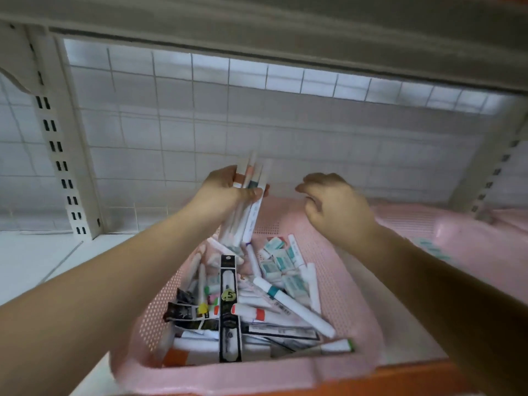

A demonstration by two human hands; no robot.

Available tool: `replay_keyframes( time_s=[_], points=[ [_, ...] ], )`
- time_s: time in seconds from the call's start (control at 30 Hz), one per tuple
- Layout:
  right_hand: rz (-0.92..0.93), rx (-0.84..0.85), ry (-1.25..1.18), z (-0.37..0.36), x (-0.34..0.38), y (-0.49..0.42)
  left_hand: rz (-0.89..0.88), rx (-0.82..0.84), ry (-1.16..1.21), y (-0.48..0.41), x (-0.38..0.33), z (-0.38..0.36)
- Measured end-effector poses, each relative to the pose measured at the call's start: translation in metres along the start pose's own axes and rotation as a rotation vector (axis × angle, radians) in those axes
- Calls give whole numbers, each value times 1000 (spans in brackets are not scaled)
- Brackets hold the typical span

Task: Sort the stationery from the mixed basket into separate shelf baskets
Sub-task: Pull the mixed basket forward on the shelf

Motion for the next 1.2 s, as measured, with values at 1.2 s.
replay_keyframes(
  time_s=[1.2],
  points=[
    [-730, 5, 224, 346, -449, 348, -172, 519, 76, 155, -158, -601]
  ],
)
Point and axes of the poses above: each hand's wrist, its own y-axis away from the middle knuckle, its own z-axis out of the back of the hand, x = y × z, the point moved 1 cm from there along -y, towards the middle knuckle, and after that the axes turned 9 degrees about -x, right-handed, at the moved point
